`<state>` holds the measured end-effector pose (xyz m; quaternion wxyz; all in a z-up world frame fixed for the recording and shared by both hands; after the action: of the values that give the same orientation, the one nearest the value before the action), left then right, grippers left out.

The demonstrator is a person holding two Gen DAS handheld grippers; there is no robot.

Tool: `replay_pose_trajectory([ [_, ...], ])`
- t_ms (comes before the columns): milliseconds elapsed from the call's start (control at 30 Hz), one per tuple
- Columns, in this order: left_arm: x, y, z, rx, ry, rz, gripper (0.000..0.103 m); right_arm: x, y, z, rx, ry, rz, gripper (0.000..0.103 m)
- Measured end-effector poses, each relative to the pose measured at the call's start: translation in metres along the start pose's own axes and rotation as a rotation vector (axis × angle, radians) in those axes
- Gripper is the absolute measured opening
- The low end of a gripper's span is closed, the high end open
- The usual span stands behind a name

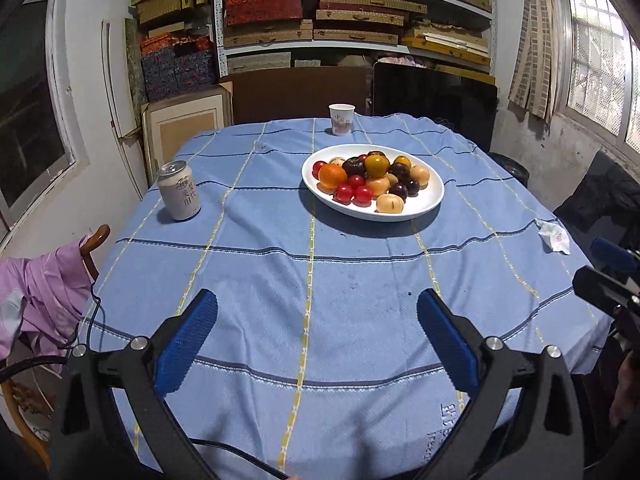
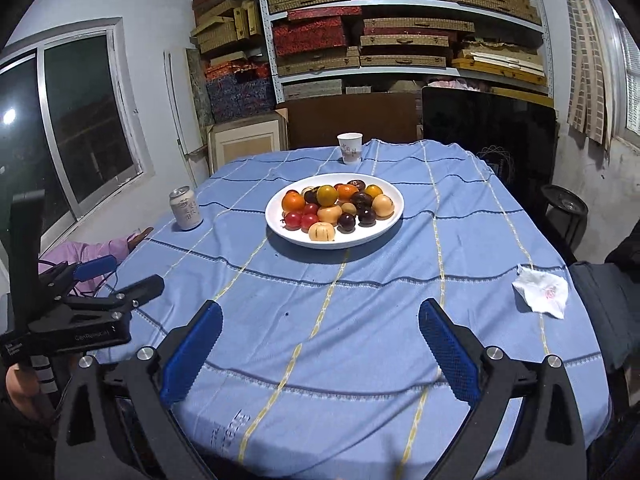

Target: Organize fruits

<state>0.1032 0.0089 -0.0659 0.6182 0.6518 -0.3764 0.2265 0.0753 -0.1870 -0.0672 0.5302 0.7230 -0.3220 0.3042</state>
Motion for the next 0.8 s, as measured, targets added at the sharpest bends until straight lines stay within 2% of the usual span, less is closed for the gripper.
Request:
replay_pose_trajectory([
  [333, -0.003, 0.008, 0.002, 0.021, -0.009, 0.000, 0.098, -0.010, 0.006, 0.002, -0.018, -0.005, -0.006, 0.099],
  [600, -0.004, 0.007, 0.002, -0.010, 0.011, 0.004, 0.098, -0.009, 0.008, 0.009, -0.044, -0.016, 0.007, 0.099],
  [800, -0.006, 0.000, -0.003, 0.029, 0.019, -0.031, 0.098, -0.009, 0.007, 0.012, -0.044, -0.034, -0.001, 0.099],
])
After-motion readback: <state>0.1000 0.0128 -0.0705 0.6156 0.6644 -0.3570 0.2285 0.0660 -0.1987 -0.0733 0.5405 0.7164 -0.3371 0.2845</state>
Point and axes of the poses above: each gripper's, at about its wrist camera, not at the fingertips, and y roughly against the way its jaws point, z to its right, x to its top, the point moved 8 cm from there along -y, roughly the way its jaws point, and after that the axes turned 7 degrees about -y, right-handed, at the moved point
